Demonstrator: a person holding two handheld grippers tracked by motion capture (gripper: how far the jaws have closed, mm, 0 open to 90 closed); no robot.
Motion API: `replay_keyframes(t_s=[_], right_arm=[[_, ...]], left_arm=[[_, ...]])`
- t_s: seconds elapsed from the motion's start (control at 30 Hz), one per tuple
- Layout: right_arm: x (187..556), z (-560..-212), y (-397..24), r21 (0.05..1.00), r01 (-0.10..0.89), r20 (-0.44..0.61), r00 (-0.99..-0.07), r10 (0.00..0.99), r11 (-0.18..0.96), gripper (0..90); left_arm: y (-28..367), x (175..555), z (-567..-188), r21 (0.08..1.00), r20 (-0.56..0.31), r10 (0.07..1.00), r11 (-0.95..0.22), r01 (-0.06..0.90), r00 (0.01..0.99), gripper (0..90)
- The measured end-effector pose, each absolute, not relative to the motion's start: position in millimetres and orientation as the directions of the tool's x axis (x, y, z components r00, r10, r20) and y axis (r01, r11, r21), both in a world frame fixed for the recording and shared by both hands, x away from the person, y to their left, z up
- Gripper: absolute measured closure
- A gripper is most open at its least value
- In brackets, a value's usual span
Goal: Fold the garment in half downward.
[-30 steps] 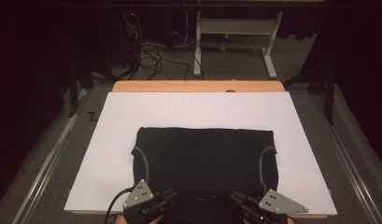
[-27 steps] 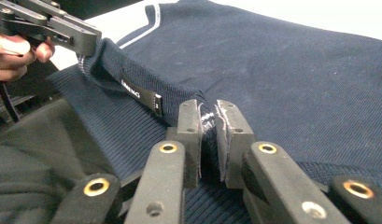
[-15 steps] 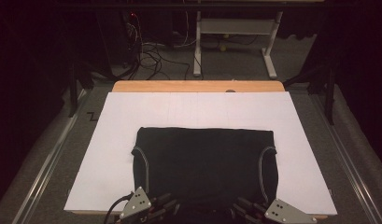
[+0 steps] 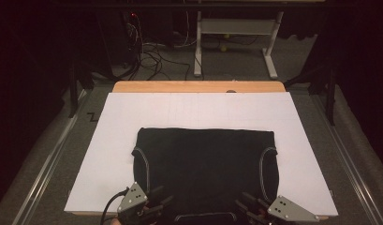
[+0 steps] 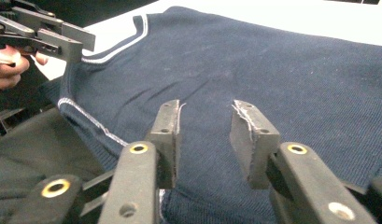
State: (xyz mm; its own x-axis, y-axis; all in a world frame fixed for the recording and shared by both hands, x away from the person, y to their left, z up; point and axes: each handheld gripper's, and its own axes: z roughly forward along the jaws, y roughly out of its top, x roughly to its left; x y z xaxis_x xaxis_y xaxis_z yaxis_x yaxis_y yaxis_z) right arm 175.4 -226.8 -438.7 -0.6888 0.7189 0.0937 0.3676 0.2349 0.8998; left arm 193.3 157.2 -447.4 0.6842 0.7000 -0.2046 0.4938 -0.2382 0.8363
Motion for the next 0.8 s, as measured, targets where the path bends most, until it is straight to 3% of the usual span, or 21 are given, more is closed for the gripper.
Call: replay_keyframes(t_s=[0.07, 0.43, 0.8], right_arm=[[179.7, -437.8, -224.6, 0.903, 0.365, 0.092, -0.68, 0.728, 0.228, 55.7], [199.7, -435.5, -219.0, 0.91, 0.349, 0.059, -0.642, 0.764, 0.224, 37.4], [233.8, -418.5, -218.2, 0.925, 0.342, 0.081, -0.607, 0.79, 0.168, 16.5]], left_arm=[[159.7, 197.4, -446.0, 0.848, -0.198, 0.703, -0.226, 0.479, 0.683, 41.3], [169.3, 219.9, -443.0, 0.858, -0.165, 0.729, -0.227, 0.461, 0.665, 32.5], [186.8, 250.2, -424.9, 0.87, -0.155, 0.753, -0.202, 0.449, 0.64, 13.0]])
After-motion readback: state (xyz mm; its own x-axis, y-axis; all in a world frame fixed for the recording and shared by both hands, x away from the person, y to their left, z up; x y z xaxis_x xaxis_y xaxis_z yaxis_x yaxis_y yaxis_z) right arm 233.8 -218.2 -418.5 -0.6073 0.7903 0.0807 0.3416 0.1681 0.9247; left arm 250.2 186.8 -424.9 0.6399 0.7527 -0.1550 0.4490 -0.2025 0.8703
